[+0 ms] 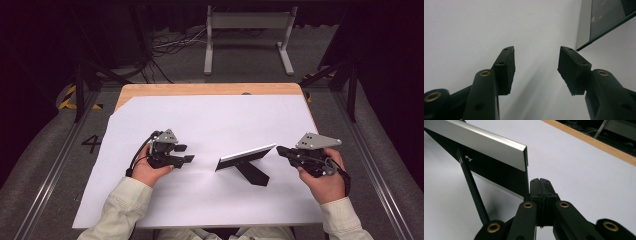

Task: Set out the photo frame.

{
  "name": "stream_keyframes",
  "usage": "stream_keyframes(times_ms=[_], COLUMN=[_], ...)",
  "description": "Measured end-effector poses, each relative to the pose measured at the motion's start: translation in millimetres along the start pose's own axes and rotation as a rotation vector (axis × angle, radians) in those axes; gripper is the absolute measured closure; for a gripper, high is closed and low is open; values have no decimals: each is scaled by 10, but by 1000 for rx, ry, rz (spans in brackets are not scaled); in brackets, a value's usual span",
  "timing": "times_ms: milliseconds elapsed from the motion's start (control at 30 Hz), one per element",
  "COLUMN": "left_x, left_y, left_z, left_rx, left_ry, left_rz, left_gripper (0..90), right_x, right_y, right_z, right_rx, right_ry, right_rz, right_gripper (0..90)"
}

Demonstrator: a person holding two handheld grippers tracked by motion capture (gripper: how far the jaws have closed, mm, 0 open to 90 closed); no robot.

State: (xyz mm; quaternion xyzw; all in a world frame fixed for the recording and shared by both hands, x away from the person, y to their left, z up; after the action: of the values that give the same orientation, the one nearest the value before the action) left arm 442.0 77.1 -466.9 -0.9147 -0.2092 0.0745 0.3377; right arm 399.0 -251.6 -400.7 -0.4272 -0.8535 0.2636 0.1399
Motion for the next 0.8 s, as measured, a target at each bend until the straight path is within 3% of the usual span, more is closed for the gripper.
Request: stream_keyframes(times_ms=[267, 467, 800], left_x=[-78, -151, -296], left_y=[51, 163, 354], left_z=[-35, -75, -155], left_rx=[-6, -9, -17], left_ry=[13, 26, 33], left_rz=[21, 17, 54], left_gripper=[494, 516, 534], right_x=[-96, -142, -241], right_y=[-2, -38, -124], right_z=[18, 11, 30], right_rx=[-37, -58, -77], right_ry=[43, 51, 77], right_rz=[0, 6, 19], right_gripper=[900, 900, 900])
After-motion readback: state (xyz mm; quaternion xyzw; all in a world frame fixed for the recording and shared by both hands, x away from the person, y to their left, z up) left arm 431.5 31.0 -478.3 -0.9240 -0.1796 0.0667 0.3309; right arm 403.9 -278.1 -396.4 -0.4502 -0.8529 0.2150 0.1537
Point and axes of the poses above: each handheld gripper's, and its own axes: y roughly forward along the jaws, z roughly out of its underside, x roughly to its left, the point moved 8 cm from there along y, roughly forward along the jaws, and after that the axes turned 9 degrees about y, right-handed, at the moved point
